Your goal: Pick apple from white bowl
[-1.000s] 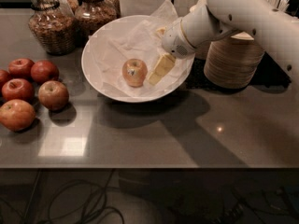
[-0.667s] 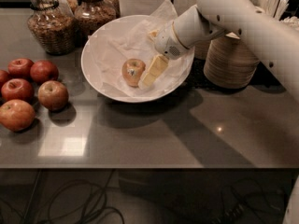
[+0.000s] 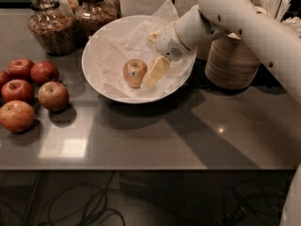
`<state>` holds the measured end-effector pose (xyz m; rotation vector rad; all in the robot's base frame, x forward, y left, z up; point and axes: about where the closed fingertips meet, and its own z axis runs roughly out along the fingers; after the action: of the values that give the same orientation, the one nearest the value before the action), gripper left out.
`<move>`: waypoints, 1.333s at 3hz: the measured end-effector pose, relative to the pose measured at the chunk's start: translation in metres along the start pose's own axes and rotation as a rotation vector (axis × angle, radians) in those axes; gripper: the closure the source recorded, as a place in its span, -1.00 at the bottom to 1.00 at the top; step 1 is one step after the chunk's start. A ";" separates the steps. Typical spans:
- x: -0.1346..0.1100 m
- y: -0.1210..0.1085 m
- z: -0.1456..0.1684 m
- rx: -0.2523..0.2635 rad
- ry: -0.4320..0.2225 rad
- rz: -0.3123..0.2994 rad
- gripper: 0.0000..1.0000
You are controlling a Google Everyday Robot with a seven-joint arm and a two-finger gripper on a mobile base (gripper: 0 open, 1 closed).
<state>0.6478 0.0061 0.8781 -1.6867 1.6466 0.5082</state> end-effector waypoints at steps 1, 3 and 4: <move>-0.001 0.013 -0.004 0.004 0.011 -0.017 -1.00; -0.007 0.043 -0.019 0.019 0.026 -0.042 -1.00; -0.011 0.046 -0.012 0.013 0.036 -0.056 -1.00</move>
Offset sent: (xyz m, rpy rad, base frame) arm -0.0541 -0.0146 0.0113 -0.0387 -0.0542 0.0074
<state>0.5996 0.0081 0.8839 -1.7361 1.6199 0.4413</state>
